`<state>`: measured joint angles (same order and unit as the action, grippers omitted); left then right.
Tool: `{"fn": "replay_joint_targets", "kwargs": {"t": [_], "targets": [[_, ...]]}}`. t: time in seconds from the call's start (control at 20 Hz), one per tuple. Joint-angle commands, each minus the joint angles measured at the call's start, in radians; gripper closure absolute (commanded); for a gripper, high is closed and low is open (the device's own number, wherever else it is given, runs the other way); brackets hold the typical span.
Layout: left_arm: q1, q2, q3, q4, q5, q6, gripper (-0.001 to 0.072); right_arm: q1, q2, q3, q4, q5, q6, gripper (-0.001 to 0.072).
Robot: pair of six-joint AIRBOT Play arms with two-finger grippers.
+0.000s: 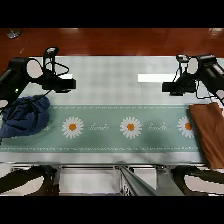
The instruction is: Fold the shirts.
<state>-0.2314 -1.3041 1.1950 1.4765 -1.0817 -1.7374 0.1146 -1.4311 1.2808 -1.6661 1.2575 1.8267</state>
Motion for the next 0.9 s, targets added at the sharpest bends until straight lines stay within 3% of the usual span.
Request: {"fn": "replay_joint_targets", "kwargs": {"t": [0.0,0.3,0.35,0.4,0.45,0.5,0.55,0.7,0.85], "targets": [[0.0,0.0,0.0,0.0,0.0,0.0,0.0684,0.001,-0.001,0.001,0.001,-0.049,0.001,0.0691],[0.0,0.0,0.0,0.0,0.004,0.0,0.0681,0.001,-0.001,0.001,0.001,-0.048,-0.002,0.069],[0.001,0.0,0.0,0.001,0.007,0.0,0.0557,0.001,-0.001,0.001,0.0,-0.042,-0.008,0.0689],[0.002,0.0,0.001,0.001,-0.003,-0.001,0.0208,0.001,-0.001,0.001,-0.006,-0.032,-0.017,0.0688],[0.001,0.0,0.002,0.002,-0.027,-0.002,0.0007,0.001,-0.001,0.001,-0.011,-0.019,-0.035,0.0612],[0.005,0.0,0.011,0.026,-0.071,0.0,0.0006,0.001,-0.001,0.001,-0.01,-0.004,-0.064,0.0273],[0.013,0.001,0.026,0.076,-0.115,0.0,0.0006,0.001,-0.001,0.001,-0.011,0.017,-0.089,0.0082],[0.078,0.047,0.059,0.284,-0.166,-0.002,0.0006,0.001,0.002,0.0,-0.031,0.068,-0.148,0.0078],[0.252,0.118,0.019,0.406,-0.134,-0.064,0.0006,0.002,0.056,-0.061,0.029,0.031,-0.154,0.0081]]}}
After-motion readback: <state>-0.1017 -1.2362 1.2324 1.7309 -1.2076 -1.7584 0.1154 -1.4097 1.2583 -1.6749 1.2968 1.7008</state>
